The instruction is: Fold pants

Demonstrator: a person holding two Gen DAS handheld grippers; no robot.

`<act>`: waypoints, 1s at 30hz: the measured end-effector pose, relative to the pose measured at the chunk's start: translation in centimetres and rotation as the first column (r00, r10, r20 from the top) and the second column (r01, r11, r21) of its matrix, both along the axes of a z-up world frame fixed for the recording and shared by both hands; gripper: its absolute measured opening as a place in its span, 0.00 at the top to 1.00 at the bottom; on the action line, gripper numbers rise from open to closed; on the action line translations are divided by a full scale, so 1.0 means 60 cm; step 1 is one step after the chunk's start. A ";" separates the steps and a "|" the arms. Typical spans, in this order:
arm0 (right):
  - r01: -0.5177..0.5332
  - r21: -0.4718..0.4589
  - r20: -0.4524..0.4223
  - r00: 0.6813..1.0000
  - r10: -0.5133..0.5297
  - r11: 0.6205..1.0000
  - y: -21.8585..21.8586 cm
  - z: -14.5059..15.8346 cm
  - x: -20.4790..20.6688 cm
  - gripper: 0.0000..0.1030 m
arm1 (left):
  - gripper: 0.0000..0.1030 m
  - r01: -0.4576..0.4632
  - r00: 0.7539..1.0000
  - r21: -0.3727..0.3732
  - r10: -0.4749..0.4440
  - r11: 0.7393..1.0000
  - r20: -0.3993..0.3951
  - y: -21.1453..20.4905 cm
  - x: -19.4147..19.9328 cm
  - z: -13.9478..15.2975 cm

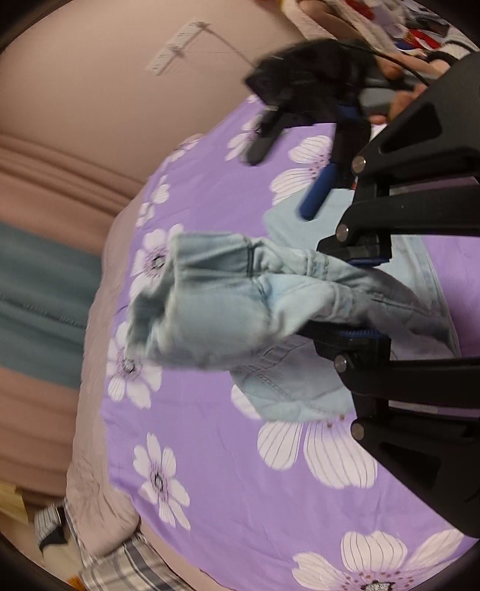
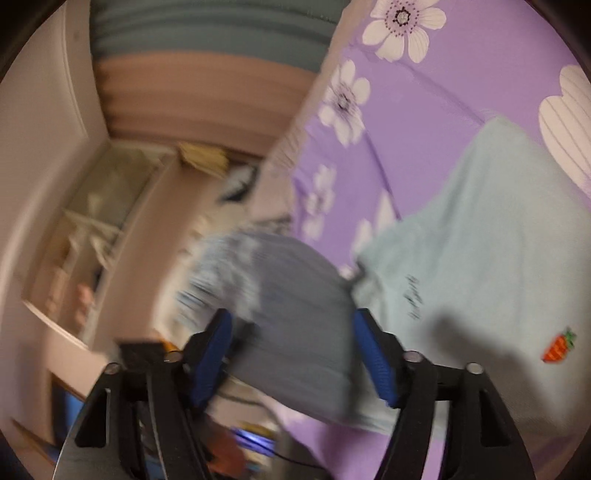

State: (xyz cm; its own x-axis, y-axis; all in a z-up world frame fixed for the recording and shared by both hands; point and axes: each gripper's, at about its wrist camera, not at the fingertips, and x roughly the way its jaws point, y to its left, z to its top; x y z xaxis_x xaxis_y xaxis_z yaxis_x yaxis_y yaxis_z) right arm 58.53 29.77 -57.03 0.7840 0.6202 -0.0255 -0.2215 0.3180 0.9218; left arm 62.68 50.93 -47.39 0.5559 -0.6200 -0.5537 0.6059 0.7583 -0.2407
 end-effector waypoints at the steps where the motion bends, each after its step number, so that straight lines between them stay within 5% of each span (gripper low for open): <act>1: 0.001 0.034 0.015 1.000 -0.002 0.999 -0.006 0.000 0.003 0.29 | 0.76 0.016 1.000 0.010 -0.016 1.000 -0.010 -0.009 -0.001 -0.008; 5: 0.004 0.050 0.028 1.000 -0.006 0.999 -0.014 0.006 0.017 0.28 | 0.70 0.084 0.995 0.055 -0.081 0.995 -0.051 -0.049 -0.003 -0.041; 7: -0.009 0.051 0.017 1.000 0.008 0.999 -0.018 0.002 0.025 0.28 | 0.50 0.115 0.991 0.094 -0.108 0.989 -0.079 -0.070 -0.003 -0.055; 8: -0.018 0.056 0.010 1.000 0.017 0.998 -0.029 -0.002 0.023 0.28 | 0.22 0.117 0.990 0.117 -0.107 0.986 -0.093 -0.077 -0.005 -0.063; 9: -0.018 0.054 -0.010 1.000 0.019 0.998 -0.032 -0.005 0.026 0.27 | 0.16 0.107 0.990 0.126 -0.095 0.986 -0.099 -0.076 -0.006 -0.071; 17: 0.024 -0.206 -0.168 0.984 -0.060 0.978 -0.032 -0.011 0.013 0.26 | 0.17 0.071 0.974 0.027 -0.064 0.997 -0.216 0.004 -0.011 -0.098; 19: 0.034 -0.341 -0.182 0.978 -0.102 0.939 -0.020 -0.003 0.015 0.48 | 0.17 0.035 0.970 0.001 -0.034 0.999 -0.242 0.030 -0.013 -0.101; 22: 0.048 -0.523 -0.194 0.966 -0.174 0.851 -0.001 0.000 0.017 0.62 | 0.17 -0.041 0.961 -0.019 0.034 0.999 -0.276 0.068 -0.010 -0.109; 30: 0.163 -0.603 -0.073 0.963 -0.258 0.781 0.004 0.032 -0.027 0.68 | 0.17 -0.122 0.942 -0.034 0.105 0.992 -0.319 0.116 -0.008 -0.123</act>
